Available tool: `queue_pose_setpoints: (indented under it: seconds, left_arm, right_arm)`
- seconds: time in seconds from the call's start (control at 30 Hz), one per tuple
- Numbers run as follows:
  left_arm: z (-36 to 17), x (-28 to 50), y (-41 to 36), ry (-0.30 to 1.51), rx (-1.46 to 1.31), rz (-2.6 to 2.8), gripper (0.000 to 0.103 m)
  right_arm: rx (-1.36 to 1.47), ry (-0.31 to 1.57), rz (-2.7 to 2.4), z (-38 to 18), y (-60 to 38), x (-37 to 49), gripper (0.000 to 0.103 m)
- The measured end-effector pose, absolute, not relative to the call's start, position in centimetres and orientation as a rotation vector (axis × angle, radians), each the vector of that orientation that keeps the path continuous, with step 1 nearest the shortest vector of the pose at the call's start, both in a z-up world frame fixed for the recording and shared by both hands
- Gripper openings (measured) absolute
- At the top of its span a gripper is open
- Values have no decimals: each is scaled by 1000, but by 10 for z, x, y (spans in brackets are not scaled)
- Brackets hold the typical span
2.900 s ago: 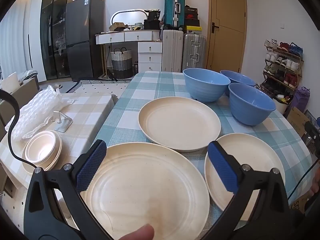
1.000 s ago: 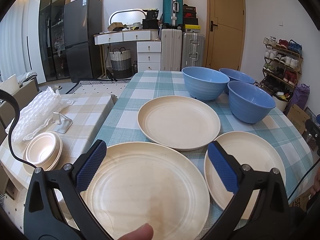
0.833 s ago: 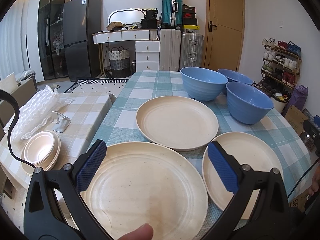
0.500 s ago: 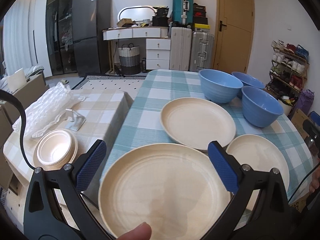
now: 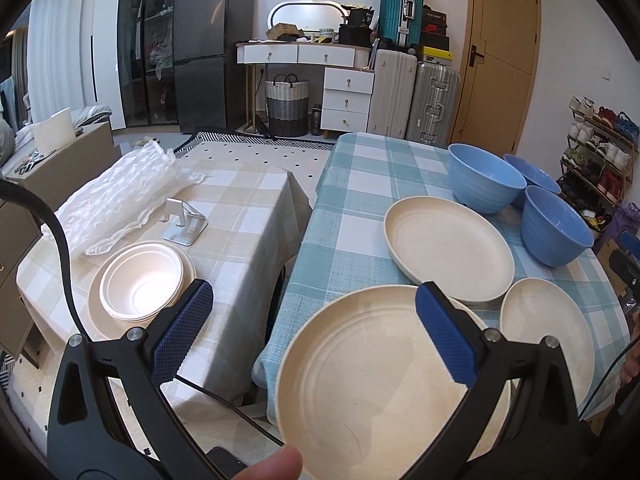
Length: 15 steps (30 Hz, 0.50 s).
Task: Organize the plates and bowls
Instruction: 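Move both grippers toward the rim of a large cream plate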
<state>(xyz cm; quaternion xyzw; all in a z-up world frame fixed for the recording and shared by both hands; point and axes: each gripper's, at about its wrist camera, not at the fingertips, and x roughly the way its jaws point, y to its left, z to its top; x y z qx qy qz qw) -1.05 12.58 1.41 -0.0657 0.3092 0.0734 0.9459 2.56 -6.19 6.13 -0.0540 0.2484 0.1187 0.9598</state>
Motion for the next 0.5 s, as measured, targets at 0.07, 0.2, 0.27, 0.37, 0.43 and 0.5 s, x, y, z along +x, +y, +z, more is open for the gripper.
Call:
queue_pose_setpoints:
  seconds: [0.07, 0.2, 0.27, 0.37, 0.43, 0.5]
  left_arm:
    - [12, -9, 127, 641, -136, 152, 101]
    - [10, -6, 134, 653, -154, 153, 101]
    - [8, 1, 135, 665, -157, 147, 101]
    - [7, 11, 133, 679, -146, 123, 101]
    - [10, 17, 132, 682, -139, 98, 101]
    - [12, 25, 130, 693, -128, 70, 101]
  right_arm:
    - [-106, 517, 271, 61, -56, 30, 103]
    - [-109, 554, 317, 60, -47, 41, 103]
    - [-108, 575, 330, 59, -43, 48, 103]
    - [-114, 603, 333, 57, -39, 61, 103]
    - [-122, 615, 329, 57, -38, 67, 103]
    - [-126, 629, 331, 57, -37, 73, 103]
